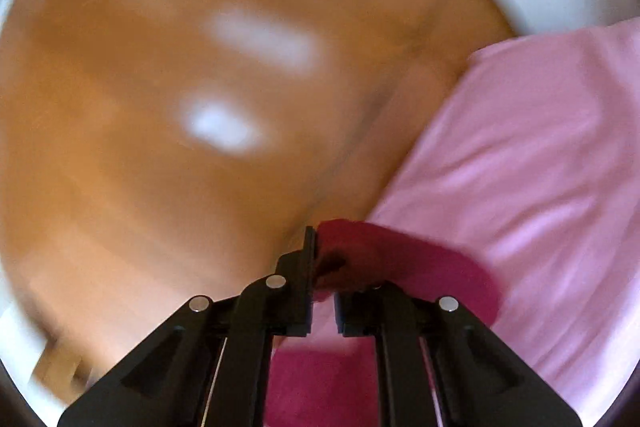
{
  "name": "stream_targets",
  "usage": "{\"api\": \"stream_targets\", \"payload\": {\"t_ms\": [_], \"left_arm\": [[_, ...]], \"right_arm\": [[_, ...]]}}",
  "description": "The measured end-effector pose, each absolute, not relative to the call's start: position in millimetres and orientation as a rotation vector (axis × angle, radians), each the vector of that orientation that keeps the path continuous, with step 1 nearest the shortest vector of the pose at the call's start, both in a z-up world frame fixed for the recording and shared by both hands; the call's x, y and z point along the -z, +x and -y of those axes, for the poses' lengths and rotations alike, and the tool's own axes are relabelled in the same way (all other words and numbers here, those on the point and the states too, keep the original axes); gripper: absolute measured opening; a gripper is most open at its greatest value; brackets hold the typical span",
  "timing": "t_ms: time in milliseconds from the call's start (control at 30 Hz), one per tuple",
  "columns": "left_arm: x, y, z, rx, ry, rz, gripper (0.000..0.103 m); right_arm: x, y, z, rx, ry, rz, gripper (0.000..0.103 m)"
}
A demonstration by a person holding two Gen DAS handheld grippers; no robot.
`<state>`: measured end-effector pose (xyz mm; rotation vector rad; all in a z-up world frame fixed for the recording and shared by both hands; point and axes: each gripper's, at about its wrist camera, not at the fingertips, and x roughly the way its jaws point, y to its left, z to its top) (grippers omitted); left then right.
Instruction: Fold small clothes
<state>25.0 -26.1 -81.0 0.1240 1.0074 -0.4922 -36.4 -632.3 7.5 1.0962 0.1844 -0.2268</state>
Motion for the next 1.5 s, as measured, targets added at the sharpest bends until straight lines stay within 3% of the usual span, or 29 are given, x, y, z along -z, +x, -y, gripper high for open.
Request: {"api": "stream_targets", "payload": {"t_ms": [67, 100, 133, 300, 400, 533, 600, 867, 900, 933, 967, 1000, 1033, 1133, 1300, 1500], "left_arm": [[81.7, 25.8, 27.4, 0.486, 0.12, -1.01, 0.071], [81.6, 25.7, 27.7, 0.482, 0.117, -1.01, 0.071], [81.7, 25.8, 27.5, 0.48, 0.115, -1.01, 0.071], [82.9, 26.5, 28.6, 0.477, 0.098, -1.015, 0.075], [83.7, 26.2, 32.7, 0.474, 0.12, -1.011, 0.076], [85.3, 25.5, 33.4, 0.475, 0.13, -1.007, 0.076], [85.2, 25.7, 32.8, 0.475, 0.131, -1.011, 0.076], [86.5, 24.7, 35.2, 0.457, 0.145, -1.019, 0.077], [86.8, 24.7, 34.8, 0.456, 0.142, -1.02, 0.077], [87.0, 24.4, 35.0, 0.453, 0.143, -1.019, 0.077], [87.3, 23.9, 35.7, 0.45, 0.147, -1.017, 0.078], [87.6, 23.3, 36.6, 0.449, 0.15, -1.016, 0.078], [88.1, 23.0, 37.4, 0.449, 0.156, -1.015, 0.079], [89.0, 23.2, 38.8, 0.454, 0.166, -1.015, 0.081], [90.0, 24.3, 36.3, 0.465, 0.152, -1.019, 0.081], [87.8, 26.6, 29.1, 0.472, 0.12, -1.033, 0.081]], "right_arm": [[13.1, -16.1, 668.7, 0.342, 1.183, -0.242, 0.022], [16.2, -10.4, 676.0, 0.393, 1.159, -0.275, 0.059], [18.5, -7.8, 680.0, 0.462, 1.121, -0.301, 0.08], [24.9, -29.5, 681.8, 0.512, 1.028, -0.311, 0.088], [35.5, -36.6, 676.7, 0.548, 0.878, -0.398, 0.087], [68.9, -35.0, 655.4, 0.604, 0.664, -0.595, 0.065], [87.7, -18.2, 639.1, 0.578, 0.542, -0.704, 0.062], [124.9, 24.9, 684.9, 0.556, 0.813, -0.704, 0.062], [128.4, 37.0, 687.8, 0.531, 0.839, -0.728, 0.055], [127.1, 42.8, 689.1, 0.514, 0.841, -0.745, 0.037], [125.7, 51.7, 685.8, 0.506, 0.819, -0.769, 0.03], [123.4, 63.6, 681.9, 0.509, 0.771, -0.807, 0.014], [122.9, 74.6, 681.8, 0.515, 0.732, -0.833, 0.01], [85.9, 71.9, 668.6, 0.491, 0.679, -0.76, 0.009], [35.8, 21.6, 707.3, 0.612, 0.861, -0.532, 0.008], [65.0, 33.1, 728.7, 0.733, 0.95, -0.633, 0.009]]}}
